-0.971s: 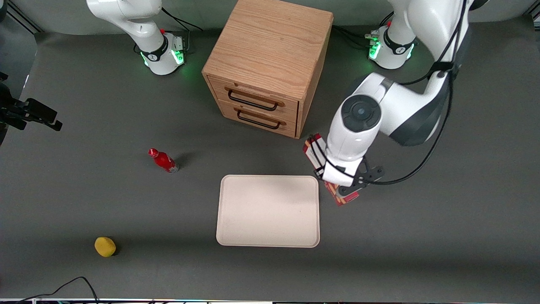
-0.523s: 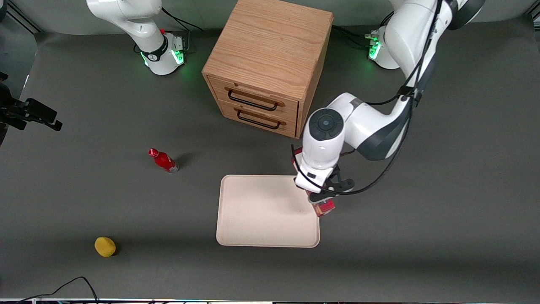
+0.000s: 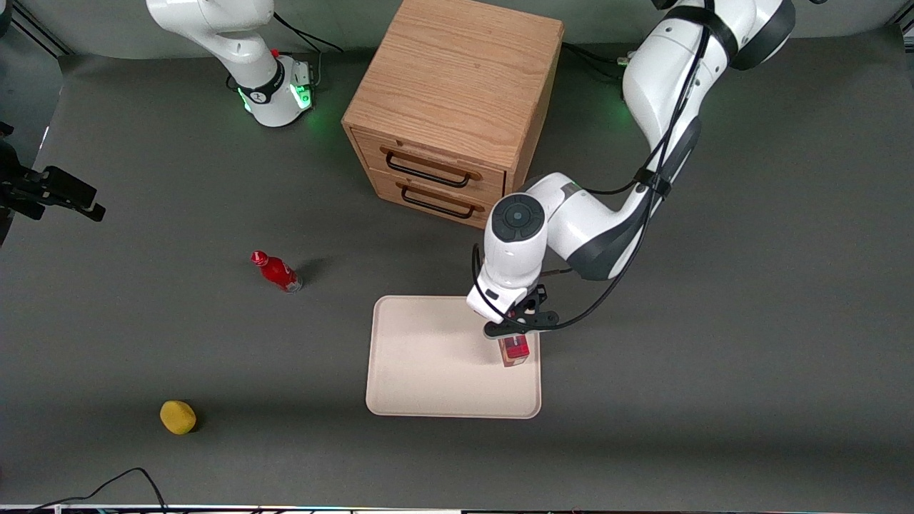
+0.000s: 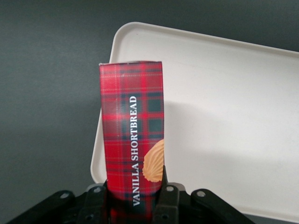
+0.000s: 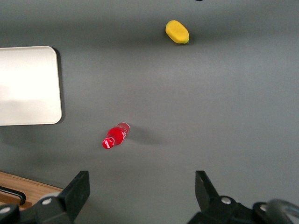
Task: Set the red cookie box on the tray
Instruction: 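Lower the box onto the tray and open the left gripper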
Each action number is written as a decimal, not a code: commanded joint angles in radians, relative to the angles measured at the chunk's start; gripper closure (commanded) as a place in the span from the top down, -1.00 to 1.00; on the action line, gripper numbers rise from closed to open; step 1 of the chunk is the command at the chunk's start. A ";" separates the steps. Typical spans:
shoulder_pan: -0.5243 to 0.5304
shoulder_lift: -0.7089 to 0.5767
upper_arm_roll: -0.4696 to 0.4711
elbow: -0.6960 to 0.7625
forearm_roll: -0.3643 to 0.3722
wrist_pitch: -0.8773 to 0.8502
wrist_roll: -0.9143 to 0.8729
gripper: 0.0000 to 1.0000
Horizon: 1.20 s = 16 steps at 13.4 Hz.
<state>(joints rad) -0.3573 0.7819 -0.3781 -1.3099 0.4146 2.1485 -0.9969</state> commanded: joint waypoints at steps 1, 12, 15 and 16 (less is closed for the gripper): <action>-0.014 0.048 0.034 0.043 0.016 0.057 0.018 -0.70; -0.029 0.152 0.073 0.110 0.073 0.137 0.024 -0.64; -0.029 0.163 0.074 0.110 0.090 0.158 0.024 -0.60; -0.031 0.168 0.090 0.110 0.090 0.162 0.026 -0.57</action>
<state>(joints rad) -0.3660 0.9101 -0.3219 -1.2451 0.4764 2.2922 -0.9785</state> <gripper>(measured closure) 0.652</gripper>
